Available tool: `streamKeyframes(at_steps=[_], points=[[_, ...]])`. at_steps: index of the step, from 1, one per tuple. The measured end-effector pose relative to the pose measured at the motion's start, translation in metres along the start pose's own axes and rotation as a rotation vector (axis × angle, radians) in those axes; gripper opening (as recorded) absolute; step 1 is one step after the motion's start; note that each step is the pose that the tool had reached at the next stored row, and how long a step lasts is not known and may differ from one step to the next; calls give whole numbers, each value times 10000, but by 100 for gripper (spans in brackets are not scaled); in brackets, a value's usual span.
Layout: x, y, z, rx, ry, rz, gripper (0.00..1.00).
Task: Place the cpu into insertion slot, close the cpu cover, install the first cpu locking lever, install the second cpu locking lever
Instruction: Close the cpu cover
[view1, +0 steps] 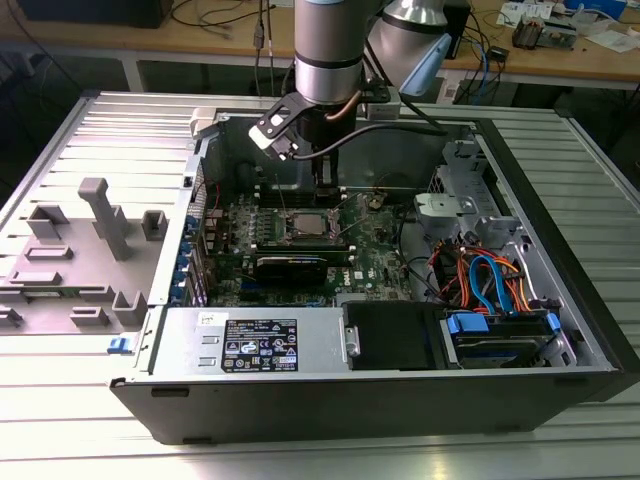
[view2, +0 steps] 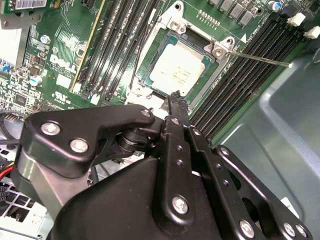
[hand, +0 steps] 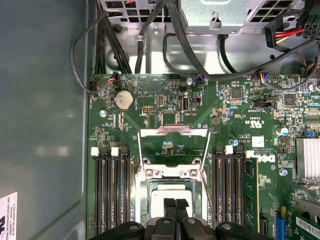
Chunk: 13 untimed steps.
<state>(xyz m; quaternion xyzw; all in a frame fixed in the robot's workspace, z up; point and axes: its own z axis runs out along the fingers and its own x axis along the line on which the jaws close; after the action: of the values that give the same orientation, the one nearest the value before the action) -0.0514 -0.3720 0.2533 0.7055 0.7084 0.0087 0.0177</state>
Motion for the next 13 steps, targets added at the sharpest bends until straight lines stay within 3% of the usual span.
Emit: streamKeyframes(at_steps=[13], points=[[-1,33,-26,0,-24,-2,11]])
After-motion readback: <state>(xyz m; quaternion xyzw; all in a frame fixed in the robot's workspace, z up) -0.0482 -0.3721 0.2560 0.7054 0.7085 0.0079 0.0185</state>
